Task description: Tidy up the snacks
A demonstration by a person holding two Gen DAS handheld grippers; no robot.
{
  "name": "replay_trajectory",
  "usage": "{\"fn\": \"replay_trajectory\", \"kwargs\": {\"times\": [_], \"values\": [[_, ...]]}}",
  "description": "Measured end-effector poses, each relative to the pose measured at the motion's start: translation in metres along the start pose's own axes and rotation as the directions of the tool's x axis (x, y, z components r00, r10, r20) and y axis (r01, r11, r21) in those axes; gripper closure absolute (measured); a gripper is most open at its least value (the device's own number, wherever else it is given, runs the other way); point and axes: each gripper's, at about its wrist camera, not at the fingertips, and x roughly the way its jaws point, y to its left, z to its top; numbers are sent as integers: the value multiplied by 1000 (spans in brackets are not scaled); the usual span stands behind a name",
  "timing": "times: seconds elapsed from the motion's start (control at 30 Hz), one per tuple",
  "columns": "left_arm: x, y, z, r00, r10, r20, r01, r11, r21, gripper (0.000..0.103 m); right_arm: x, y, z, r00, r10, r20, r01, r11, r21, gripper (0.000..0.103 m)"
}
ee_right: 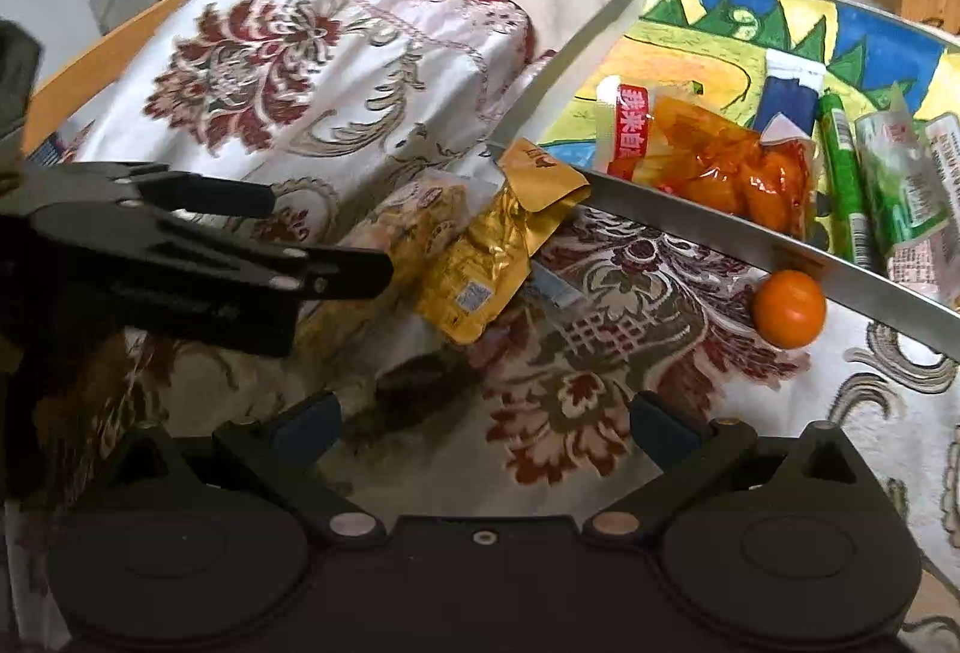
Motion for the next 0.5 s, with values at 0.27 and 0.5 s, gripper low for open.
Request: {"fn": "replay_trajectory", "kwargs": {"times": [0.27,0.5], "values": [[3,-1,4,999,-34,2,34,999,37,5,24,9,11,998,-55,-21,56,996,66,3],[5,3,3,997,-71,-13,71,997,23,13,24,11,7,994,-103,-25,104,995,10,13]]}}
